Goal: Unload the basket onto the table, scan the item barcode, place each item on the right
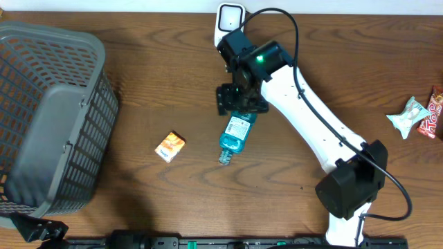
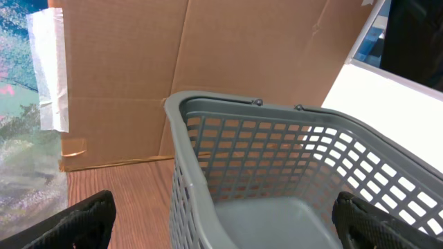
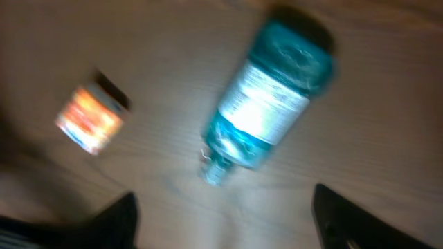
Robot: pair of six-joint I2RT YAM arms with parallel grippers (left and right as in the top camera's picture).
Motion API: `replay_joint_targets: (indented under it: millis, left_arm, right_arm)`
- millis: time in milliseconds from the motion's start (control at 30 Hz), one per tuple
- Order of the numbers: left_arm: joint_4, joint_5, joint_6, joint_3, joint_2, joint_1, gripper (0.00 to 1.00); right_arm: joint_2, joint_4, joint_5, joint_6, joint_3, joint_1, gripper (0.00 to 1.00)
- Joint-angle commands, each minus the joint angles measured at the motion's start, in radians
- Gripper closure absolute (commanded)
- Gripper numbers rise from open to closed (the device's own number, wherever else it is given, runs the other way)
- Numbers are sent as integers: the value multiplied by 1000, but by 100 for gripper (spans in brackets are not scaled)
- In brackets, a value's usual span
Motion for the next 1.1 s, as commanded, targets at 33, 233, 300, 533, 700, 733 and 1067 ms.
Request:
replay_joint_targets:
  millis: [33,233,300,533,700,733,1067]
  left_arm:
    - [2,-14,-9,-5,-2,3,0]
    - [1,-14,-9,-5,-2,3,0]
    - [1,-14,-9,-5,-2,3,0]
    - [-6,-14,-9,-5,-2,3,0]
    - [-6,-14,-9,-6,-2,3,0]
    - [-7,-14,-9,-6,-2,3,0]
    - [-10,-14,-9,-6,-2,3,0]
  right_arm:
    - [34,129,-153,137,-186,-19,7]
    - [33,386,-183,295,-446,-34,3]
    - [33,494,-207,296,-509,-34,1]
    - [39,645,-113,388,-682,-33,1]
    - [39,731,-148,260,-771,-35,21]
    - [39,728,-158,213,-775,-35,25]
    - [39,700,-152,-27,-775,-35,67]
